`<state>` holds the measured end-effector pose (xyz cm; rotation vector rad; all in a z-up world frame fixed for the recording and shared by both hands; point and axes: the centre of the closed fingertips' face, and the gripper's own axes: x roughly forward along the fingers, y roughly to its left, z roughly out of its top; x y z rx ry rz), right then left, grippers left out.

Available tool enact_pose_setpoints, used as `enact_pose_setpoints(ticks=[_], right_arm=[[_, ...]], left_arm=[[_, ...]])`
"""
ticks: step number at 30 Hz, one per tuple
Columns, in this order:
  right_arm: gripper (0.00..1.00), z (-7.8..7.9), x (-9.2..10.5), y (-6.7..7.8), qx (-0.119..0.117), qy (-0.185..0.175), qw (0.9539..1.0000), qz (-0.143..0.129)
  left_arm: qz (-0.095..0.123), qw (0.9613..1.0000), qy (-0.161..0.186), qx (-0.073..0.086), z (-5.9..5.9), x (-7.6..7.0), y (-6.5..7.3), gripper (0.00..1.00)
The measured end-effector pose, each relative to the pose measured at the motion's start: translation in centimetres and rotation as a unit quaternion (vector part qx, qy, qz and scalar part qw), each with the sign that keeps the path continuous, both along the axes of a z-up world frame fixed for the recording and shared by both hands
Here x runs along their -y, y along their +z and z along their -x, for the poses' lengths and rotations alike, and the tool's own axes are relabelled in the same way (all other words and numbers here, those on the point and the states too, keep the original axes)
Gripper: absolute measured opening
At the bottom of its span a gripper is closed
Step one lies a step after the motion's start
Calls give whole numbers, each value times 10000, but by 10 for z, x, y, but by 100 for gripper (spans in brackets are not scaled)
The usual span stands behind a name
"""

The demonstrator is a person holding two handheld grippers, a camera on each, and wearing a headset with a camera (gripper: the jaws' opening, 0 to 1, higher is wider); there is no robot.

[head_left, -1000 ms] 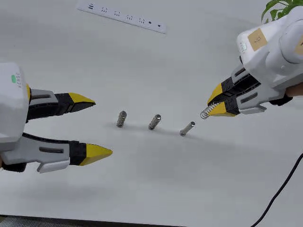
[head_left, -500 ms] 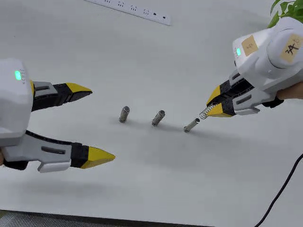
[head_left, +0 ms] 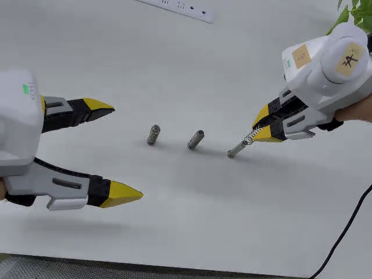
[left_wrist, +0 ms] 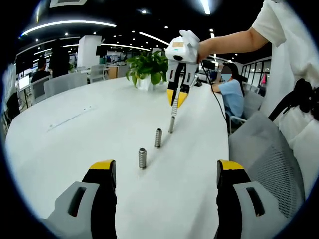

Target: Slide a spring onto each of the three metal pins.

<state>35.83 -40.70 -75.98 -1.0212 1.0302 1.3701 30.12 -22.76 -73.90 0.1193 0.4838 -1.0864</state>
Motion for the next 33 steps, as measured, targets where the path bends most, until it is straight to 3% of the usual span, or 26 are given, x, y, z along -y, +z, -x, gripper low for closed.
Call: enact_pose_setpoints(ticks=[33], right_arm=[[6, -1, -1, -13, -100, 82, 9999, 20]], left_arm=[[98, 9999, -24, -14, 1, 3, 2, 82]])
